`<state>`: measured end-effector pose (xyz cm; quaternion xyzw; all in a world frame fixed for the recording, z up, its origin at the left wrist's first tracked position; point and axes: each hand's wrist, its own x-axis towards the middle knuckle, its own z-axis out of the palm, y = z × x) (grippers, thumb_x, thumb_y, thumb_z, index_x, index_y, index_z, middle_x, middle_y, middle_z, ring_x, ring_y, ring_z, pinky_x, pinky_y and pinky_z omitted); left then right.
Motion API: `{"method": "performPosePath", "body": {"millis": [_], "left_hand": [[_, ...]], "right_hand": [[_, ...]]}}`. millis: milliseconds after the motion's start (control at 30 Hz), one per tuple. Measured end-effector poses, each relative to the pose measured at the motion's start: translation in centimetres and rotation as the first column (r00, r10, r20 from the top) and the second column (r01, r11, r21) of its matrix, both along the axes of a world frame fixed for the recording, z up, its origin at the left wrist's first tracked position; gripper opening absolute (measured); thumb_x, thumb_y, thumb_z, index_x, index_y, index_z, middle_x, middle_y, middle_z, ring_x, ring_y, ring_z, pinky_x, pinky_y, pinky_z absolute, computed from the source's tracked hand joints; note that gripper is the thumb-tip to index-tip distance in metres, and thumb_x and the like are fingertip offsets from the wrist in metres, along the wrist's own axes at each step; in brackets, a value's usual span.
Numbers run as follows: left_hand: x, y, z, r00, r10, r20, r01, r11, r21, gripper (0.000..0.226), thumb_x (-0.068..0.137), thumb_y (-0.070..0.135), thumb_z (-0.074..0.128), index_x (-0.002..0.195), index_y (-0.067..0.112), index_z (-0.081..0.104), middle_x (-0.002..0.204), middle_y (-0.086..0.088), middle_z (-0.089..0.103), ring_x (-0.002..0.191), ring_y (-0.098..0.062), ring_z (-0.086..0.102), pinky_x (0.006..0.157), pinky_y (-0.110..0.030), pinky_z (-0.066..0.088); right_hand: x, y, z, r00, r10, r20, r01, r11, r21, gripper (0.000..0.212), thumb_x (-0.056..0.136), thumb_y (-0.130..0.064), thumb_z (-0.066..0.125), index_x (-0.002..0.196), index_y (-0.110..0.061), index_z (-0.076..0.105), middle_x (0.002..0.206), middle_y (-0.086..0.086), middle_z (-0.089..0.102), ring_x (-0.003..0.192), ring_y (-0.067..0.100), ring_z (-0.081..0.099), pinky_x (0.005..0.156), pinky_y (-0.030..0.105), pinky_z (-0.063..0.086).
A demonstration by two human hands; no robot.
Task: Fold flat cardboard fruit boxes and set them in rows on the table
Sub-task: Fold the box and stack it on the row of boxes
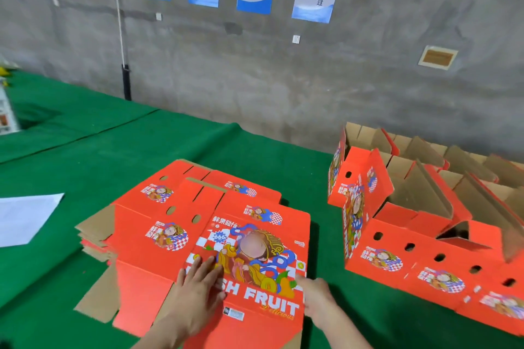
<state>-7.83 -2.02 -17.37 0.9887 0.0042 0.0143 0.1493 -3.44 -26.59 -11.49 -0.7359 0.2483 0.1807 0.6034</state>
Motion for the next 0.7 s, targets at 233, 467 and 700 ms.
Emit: {"method": "performPosePath", "body": {"millis": [233,467,700], "left_hand": [[0.7,0.6,7.2,0.939,0.192,0.286,-0.065,0.914,-0.400,0.040,0.082,0.015,0.070,0.121,0.009,0.064,0.139,-0.019,0.045,0.128,-0.030,0.046,0.107,-0.031,0.033],[2.3,2.2,15.0,0.854,0.388,0.346,-0.206,0.863,-0.461,0.049,0.081,0.008,0.070,0.127,-0.002,0.055,0.138,-0.028,0.044,0.134,-0.036,0.035,0.111,-0.038,0.026],[2.4,-3.0,20.6,0.960,0.186,0.210,0.017,0.708,-0.706,0.053,0.081,0.006,0.072,0.130,0.018,0.054,0.080,-0.005,0.065,0.068,-0.017,0.059,0.058,-0.021,0.044]], "right_hand": [[0.4,0.1,5.8,0.968,-0.160,0.195,0.117,0.970,0.212,0.012,0.096,-0.012,0.056,0.091,-0.005,0.063,0.092,0.020,0.071,0.084,0.037,0.069,0.078,0.051,0.054],[-1.3,-9.3,14.7,0.796,-0.321,0.514,0.174,0.934,0.313,0.011,0.095,-0.010,0.055,0.089,-0.012,0.064,0.060,0.000,0.071,0.050,0.016,0.067,0.051,0.033,0.056],[-6.3,-20.1,19.6,0.774,-0.353,0.526,0.209,0.926,0.313,0.025,0.094,-0.007,0.055,0.119,-0.008,0.058,0.068,0.006,0.072,0.051,0.020,0.068,0.043,0.033,0.055]]}}
